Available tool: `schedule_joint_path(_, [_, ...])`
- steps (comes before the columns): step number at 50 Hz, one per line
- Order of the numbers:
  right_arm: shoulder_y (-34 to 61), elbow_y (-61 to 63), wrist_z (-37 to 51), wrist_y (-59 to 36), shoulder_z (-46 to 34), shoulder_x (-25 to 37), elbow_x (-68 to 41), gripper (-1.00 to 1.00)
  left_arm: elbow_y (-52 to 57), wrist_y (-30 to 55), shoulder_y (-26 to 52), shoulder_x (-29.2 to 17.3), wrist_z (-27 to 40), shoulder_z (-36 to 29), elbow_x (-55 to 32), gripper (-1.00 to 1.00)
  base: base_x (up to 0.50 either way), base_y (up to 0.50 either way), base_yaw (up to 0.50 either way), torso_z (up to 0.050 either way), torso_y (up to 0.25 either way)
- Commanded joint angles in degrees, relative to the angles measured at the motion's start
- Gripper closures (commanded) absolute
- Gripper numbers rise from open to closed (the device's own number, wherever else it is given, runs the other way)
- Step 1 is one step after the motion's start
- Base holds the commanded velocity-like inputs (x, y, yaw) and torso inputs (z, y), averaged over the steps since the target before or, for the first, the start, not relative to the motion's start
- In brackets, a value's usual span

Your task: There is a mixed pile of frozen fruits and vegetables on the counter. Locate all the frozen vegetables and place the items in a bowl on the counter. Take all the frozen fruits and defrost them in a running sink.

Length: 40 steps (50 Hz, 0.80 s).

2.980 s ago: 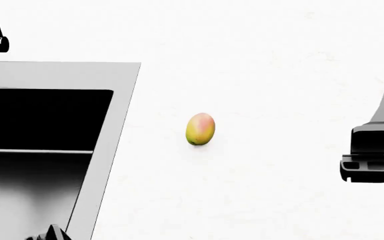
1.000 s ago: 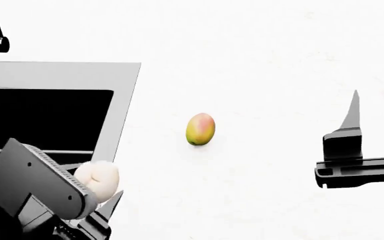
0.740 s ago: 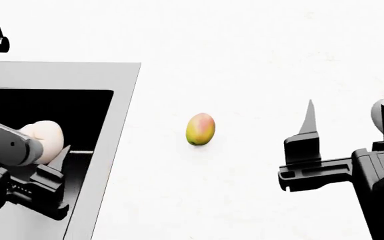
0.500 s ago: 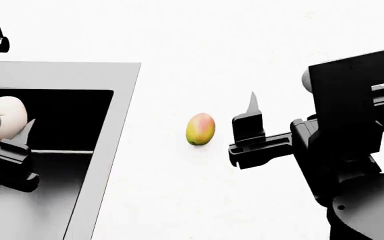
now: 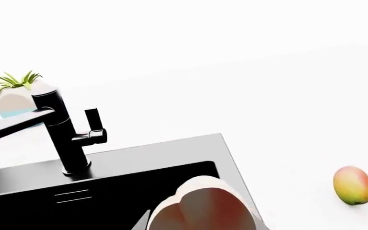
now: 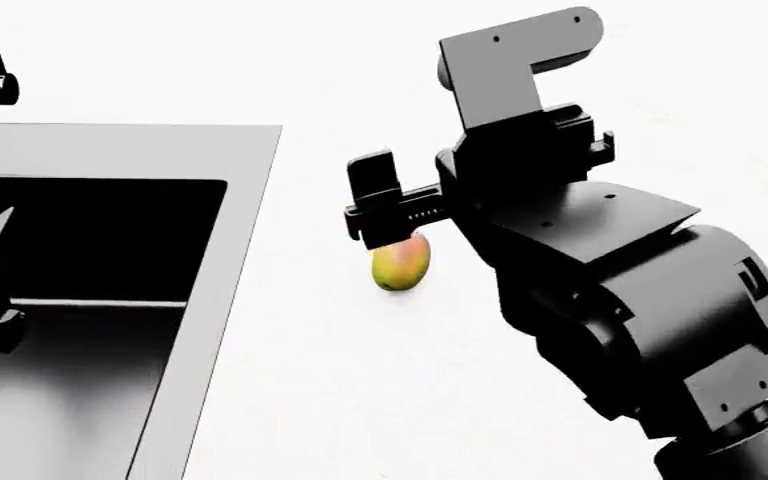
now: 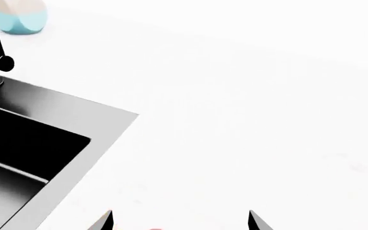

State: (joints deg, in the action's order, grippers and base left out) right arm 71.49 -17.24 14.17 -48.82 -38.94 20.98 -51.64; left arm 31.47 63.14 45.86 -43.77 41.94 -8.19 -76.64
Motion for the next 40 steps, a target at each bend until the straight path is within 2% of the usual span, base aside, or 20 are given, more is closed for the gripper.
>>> schedule_joint_path(1, [3.2,-17.3,-6.7,8.0,-4.9,-7.5,5.6,-1.00,-1.6,-1.0,-0.4,-0.9,-1.5,1.3,0.0,1.00,0.00,0.00,0.00,0.000,0.000])
schedule_joint_path(9, [2.6,-24.9,-9.4,12.1,-5.6,-10.5,7.1,-1.00,-6.7,-4.9,0.0,-0.1,-8.0,-1.1,7.7,1.00,0.00,0.00,0.00,0.000,0.000])
schedule_joint_path(10, [2.4,-25.2,-9.5,12.3,-5.6,-10.7,7.1,-1.00,-7.0,-5.1,-0.1,0.1,-7.7,-1.1,7.9,1.00,0.00,0.00,0.00,0.000,0.000])
schedule_joint_path(11, [2.2,-25.8,-9.6,12.5,-5.6,-11.0,7.0,-1.00,-3.0,-3.1,-0.6,0.0,-2.2,0.6,2.7,1.00,0.00,0.00,0.00,0.000,0.000])
schedule_joint_path(15, [2.3,-26.6,-10.1,12.4,-5.8,-11.4,7.0,-1.00,-1.1,-2.4,-0.8,-0.4,1.3,2.6,-1.6,1.00,0.00,0.00,0.00,0.000,0.000])
schedule_joint_path(23, [3.2,-27.0,-9.9,12.3,-5.1,-11.6,6.5,-1.00,0.5,-3.9,-1.4,-0.5,-0.1,2.6,0.3,1.00,0.00,0.00,0.00,0.000,0.000])
schedule_joint_path(40, [5.4,-32.0,-10.7,14.9,-5.2,-13.4,7.6,-1.00,0.2,-4.6,-1.2,-0.2,-1.1,1.9,1.3,1.00,0.00,0.00,0.00,0.008,-0.148])
